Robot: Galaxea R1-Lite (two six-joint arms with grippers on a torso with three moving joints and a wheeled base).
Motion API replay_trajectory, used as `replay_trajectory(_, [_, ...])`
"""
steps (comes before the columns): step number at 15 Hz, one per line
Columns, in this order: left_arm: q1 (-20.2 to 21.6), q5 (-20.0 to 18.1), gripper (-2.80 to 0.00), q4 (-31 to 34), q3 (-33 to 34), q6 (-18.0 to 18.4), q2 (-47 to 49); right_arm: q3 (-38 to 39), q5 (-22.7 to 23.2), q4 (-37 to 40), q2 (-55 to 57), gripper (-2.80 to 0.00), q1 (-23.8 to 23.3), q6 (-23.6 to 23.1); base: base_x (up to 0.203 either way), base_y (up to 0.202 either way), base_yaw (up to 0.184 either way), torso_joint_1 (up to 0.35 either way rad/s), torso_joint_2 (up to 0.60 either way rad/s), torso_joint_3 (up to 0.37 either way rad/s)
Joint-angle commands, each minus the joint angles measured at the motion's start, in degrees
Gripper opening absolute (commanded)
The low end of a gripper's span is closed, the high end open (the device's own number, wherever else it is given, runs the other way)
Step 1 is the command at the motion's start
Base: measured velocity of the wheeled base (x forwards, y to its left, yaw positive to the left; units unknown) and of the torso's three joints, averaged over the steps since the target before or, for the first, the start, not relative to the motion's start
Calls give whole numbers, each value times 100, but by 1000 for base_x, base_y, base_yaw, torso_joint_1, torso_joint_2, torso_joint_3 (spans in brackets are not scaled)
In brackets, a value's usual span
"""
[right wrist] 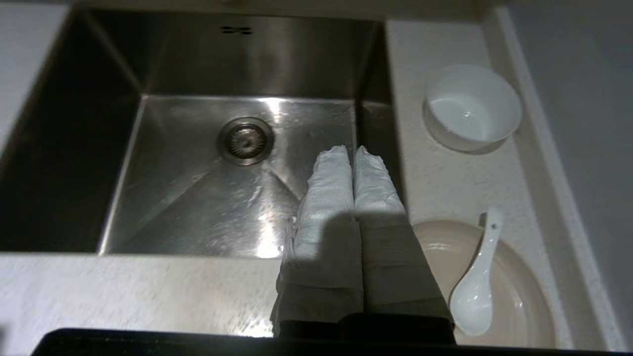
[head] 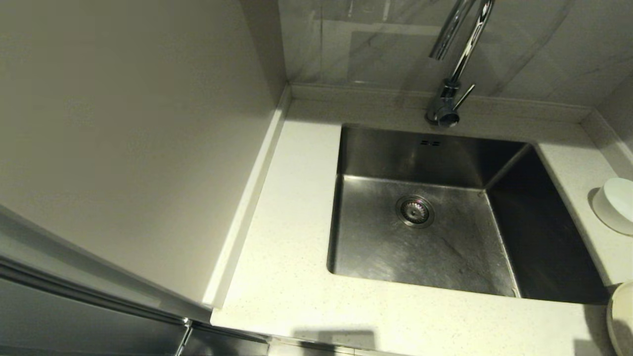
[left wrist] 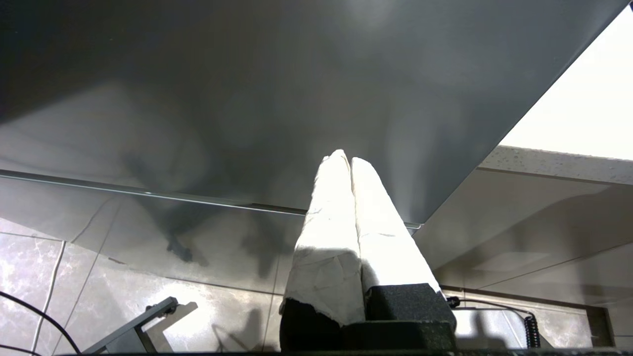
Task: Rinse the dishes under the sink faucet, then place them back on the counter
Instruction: Put a bowl into the sink
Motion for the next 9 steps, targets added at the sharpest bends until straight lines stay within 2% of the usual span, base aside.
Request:
replay_trajectory(1, [0, 4, -280, -2, 0, -3, -18, -689, -278, 26, 1553, -280, -23, 76, 0, 0, 0, 0, 0, 0])
replay_trajectory(3, [0, 4, -280, -2, 0, -3, -18, -1693, -483, 457, 2356, -280, -56, 513, 0, 0, 0, 0, 0, 0])
replay_trajectory(5, [0, 4, -280, -2, 0, -3, -18, -2888, -311, 1387, 2955, -280, -80, 1384, 0, 0, 0, 0, 0, 0])
replay_trajectory(7, [0, 4, -280, -2, 0, -3, -18, -3930, 362, 2357, 3592, -280, -304, 2526, 0, 0, 0, 0, 0, 0])
replay_trajectory(9, [0, 4, -280, -2, 0, -3, -18, -4238, 1080, 2747, 3952, -280, -1011, 3195, 0, 0, 0, 0, 0, 0])
